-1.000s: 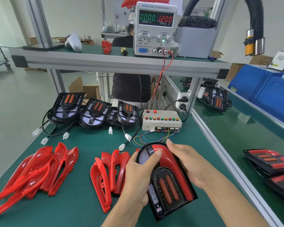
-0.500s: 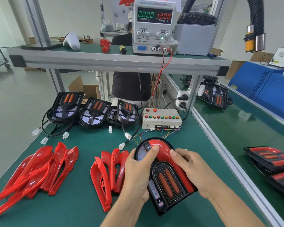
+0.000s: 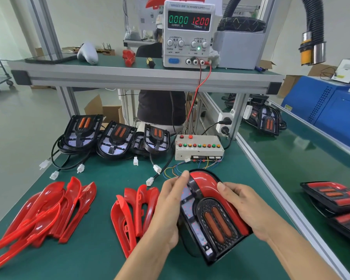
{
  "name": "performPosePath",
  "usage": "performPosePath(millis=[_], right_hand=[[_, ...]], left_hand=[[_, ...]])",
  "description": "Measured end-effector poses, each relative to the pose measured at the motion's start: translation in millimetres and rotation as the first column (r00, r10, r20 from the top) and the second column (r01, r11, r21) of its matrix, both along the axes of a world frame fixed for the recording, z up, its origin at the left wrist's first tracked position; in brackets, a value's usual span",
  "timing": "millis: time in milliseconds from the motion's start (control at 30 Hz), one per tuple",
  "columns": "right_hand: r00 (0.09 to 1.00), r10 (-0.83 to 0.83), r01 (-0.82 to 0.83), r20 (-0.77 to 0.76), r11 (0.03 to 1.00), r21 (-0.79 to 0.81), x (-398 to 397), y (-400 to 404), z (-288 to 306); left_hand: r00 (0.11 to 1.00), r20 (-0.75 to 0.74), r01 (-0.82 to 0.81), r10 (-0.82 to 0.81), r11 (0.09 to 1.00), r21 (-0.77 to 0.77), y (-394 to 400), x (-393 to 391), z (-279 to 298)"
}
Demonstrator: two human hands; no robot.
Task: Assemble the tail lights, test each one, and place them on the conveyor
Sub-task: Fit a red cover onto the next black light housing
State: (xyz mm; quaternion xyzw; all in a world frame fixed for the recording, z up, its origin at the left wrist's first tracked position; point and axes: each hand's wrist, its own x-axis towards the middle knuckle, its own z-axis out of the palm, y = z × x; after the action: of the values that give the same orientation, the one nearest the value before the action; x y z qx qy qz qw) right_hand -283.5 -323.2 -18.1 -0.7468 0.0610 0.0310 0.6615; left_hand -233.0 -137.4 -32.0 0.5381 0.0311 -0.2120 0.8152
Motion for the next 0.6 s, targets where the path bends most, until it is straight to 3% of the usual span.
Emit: performPosePath(millis=[100, 167, 333, 433, 500, 600], right_hand=[[0.997, 0.079, -0.079, -0.008, 0.996, -0.048, 2, -16, 9], [0.989, 0.143, -0.145, -0.025, 0.986, -0.081, 3, -23, 13], [0.953, 0.285, -0.298, -0.101, 0.941, -0.161, 13, -29, 22], [0.936, 0.328, -0.351, -0.129, 0.901, -0.255, 20, -30, 26], [0.931, 0.338, -0.365, -0.141, 0.884, -0.292, 24, -31, 27], [0.932, 0.334, -0.362, -0.14, 0.874, -0.325, 28, -29, 27]], left_hand=[[0.977, 0.042, 0.2, -0.207, 0.97, 0.139, 10, 15, 8], [0.954, 0.112, 0.232, -0.276, 0.924, 0.303, 11, 23, 15], [0.836, 0.269, 0.324, -0.478, 0.826, 0.461, 5, 36, 28], [0.772, 0.188, 0.426, -0.608, 0.713, 0.556, 3, 42, 33], [0.76, 0.081, 0.51, -0.645, 0.669, 0.541, 1, 40, 34], [0.789, 0.05, 0.522, -0.613, 0.711, 0.471, 1, 37, 29]])
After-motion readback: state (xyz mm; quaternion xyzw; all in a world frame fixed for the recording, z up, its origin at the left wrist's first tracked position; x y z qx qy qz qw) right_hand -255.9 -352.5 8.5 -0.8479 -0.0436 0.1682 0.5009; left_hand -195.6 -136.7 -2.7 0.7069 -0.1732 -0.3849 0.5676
